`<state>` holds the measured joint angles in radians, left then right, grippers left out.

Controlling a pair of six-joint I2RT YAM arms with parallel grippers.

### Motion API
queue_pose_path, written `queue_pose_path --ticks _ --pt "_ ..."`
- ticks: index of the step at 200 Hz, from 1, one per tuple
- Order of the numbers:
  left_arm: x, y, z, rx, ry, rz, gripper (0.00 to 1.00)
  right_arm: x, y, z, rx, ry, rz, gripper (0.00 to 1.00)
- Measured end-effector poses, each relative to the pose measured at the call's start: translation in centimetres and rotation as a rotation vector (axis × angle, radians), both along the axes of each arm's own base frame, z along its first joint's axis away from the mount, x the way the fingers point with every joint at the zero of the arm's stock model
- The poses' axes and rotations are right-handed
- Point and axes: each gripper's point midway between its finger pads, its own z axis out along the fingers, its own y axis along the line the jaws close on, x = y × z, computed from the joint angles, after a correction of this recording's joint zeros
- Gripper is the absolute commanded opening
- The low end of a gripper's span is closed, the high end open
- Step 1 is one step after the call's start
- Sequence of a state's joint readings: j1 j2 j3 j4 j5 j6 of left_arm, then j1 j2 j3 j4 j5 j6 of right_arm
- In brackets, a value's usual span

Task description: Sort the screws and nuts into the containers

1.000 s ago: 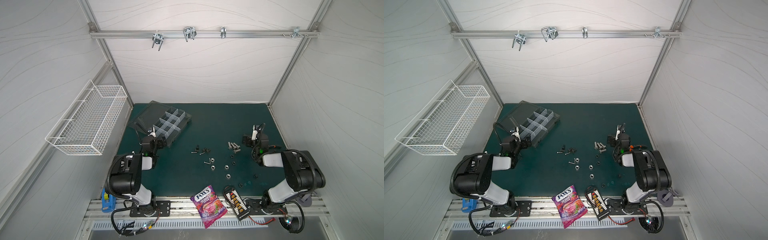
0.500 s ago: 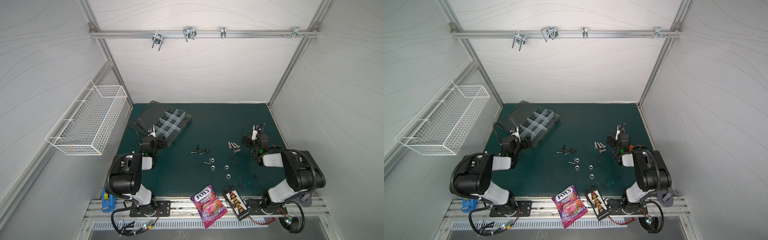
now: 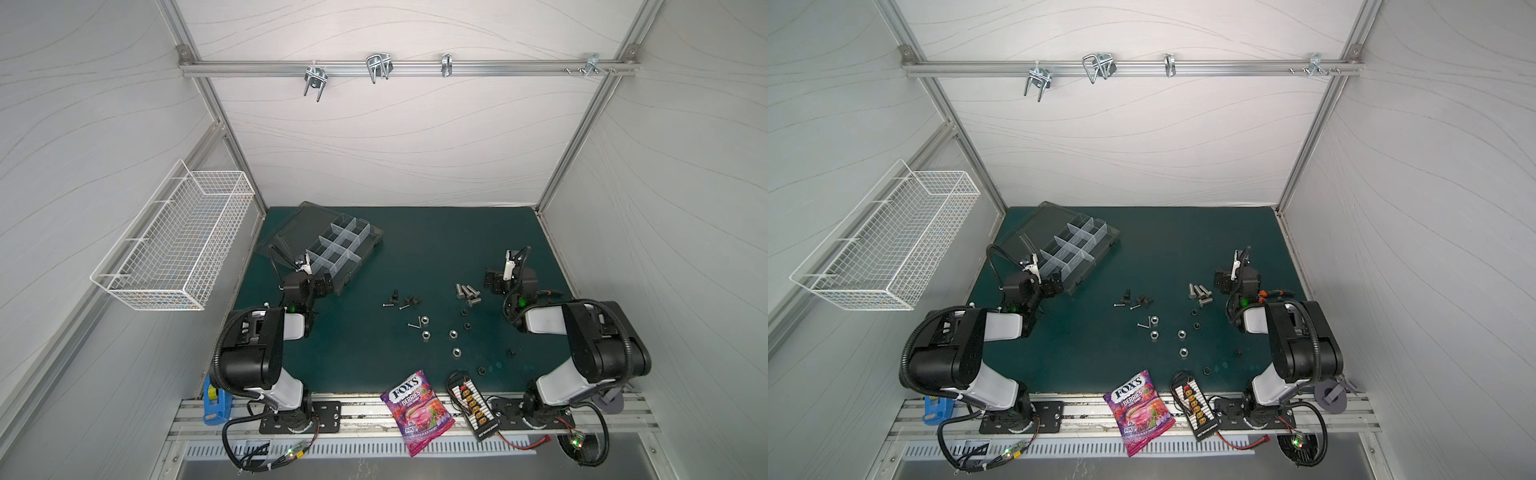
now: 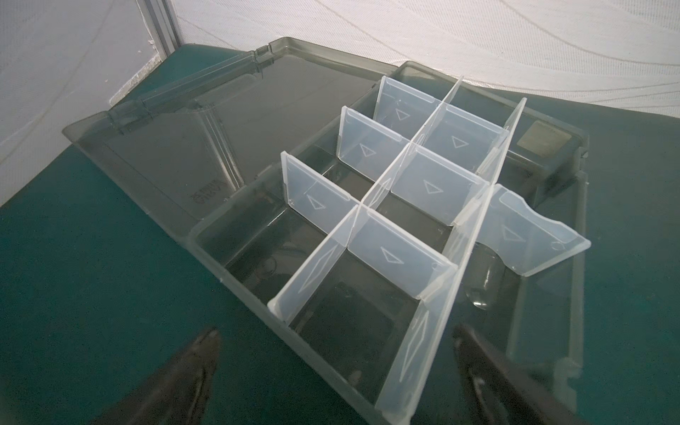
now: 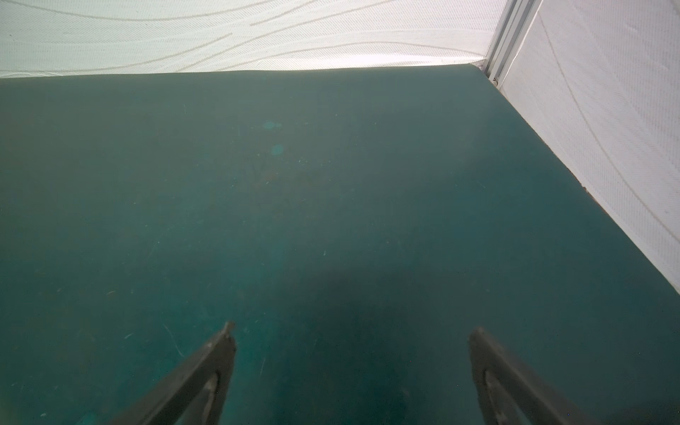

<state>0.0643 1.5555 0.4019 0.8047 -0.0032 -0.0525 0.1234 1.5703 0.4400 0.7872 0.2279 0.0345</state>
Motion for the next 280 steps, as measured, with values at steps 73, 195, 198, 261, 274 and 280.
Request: queue_pose_path --ticks 73,195,198,261,274,280 --pt "0.0 -0.1 0.0 -0.002 -0.001 -0.004 0.99 0.0 -0.3 0.3 -0.006 -0.008 -0.015 0.99" --pt "-1.4 0.6 6.5 0.003 -0.105 0.064 0.99 -1.8 -0.6 7.5 0.014 -0.054 -0.08 0.99" --pt "-1.4 0.5 6.7 0.0 -0.107 0.066 0.99 -1.9 -0.6 7.6 0.019 -0.049 -0.085 0.99" --pt "1.7 -4.5 11.9 -0.085 -0.078 0.015 0.99 -4.6 -1.6 9.2 0.143 0.064 -0.233 0.99" --pt "2.8 -6.3 12.4 -0.097 -0.05 -0.014 0.99 -5.3 -1.9 9.3 0.163 0.084 -0.26 0.99" --pt "3.2 -7.0 12.4 -0.1 -0.032 -0.026 0.99 -5.6 -1.9 9.4 0.17 0.092 -0.268 0.99"
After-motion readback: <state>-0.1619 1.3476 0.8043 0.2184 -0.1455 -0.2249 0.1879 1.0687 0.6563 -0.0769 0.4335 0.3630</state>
